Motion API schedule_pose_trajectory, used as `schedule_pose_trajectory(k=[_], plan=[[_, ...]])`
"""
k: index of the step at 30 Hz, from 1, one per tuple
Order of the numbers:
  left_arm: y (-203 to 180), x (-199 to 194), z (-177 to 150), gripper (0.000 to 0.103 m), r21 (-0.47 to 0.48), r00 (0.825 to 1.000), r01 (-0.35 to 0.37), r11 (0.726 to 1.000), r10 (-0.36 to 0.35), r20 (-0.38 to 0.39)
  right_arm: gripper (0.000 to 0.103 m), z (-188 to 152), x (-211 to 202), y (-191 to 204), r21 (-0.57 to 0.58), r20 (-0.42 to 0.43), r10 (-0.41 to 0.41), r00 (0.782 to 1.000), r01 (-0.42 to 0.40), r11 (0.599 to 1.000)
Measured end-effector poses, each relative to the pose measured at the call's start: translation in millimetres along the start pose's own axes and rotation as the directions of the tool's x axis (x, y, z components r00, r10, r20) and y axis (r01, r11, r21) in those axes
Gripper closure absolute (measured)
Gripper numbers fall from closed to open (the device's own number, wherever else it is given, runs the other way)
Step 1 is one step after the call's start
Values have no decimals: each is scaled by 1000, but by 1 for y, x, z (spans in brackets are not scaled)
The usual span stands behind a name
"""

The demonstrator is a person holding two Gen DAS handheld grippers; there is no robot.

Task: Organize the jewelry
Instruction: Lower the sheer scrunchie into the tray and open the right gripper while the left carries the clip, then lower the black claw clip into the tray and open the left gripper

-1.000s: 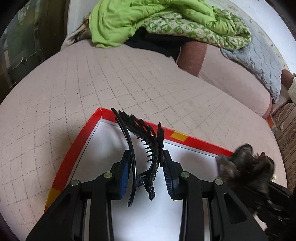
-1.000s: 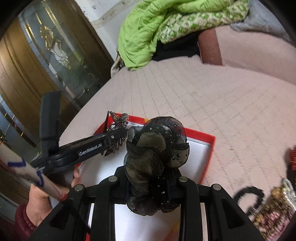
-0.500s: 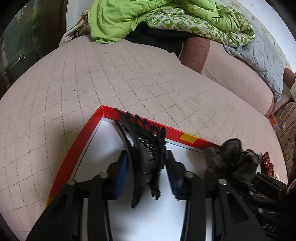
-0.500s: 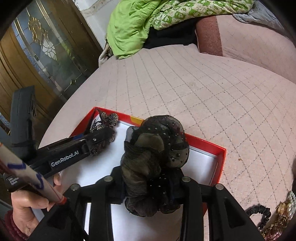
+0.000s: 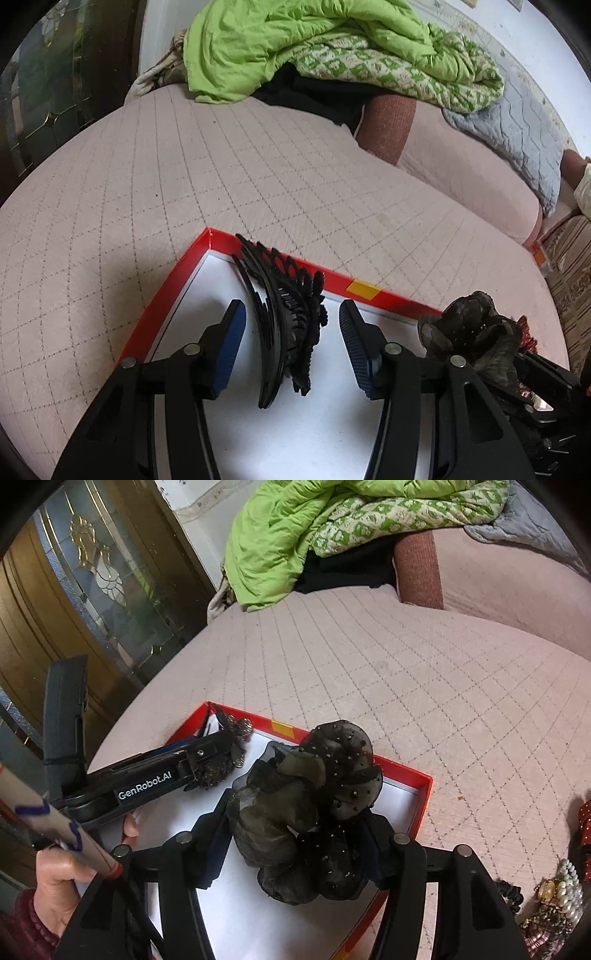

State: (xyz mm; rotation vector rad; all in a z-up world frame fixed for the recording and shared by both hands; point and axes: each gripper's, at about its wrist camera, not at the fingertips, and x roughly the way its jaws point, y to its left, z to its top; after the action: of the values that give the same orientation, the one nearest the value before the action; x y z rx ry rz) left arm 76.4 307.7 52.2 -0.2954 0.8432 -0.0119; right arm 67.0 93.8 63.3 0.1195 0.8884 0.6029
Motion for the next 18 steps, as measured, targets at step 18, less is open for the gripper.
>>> schedule_pose_trajectory(k=[18], plan=[[-1, -10, 4, 50, -12, 999, 36, 999, -35, 33, 18, 5, -36, 3, -5, 70, 77, 995, -77, 997]])
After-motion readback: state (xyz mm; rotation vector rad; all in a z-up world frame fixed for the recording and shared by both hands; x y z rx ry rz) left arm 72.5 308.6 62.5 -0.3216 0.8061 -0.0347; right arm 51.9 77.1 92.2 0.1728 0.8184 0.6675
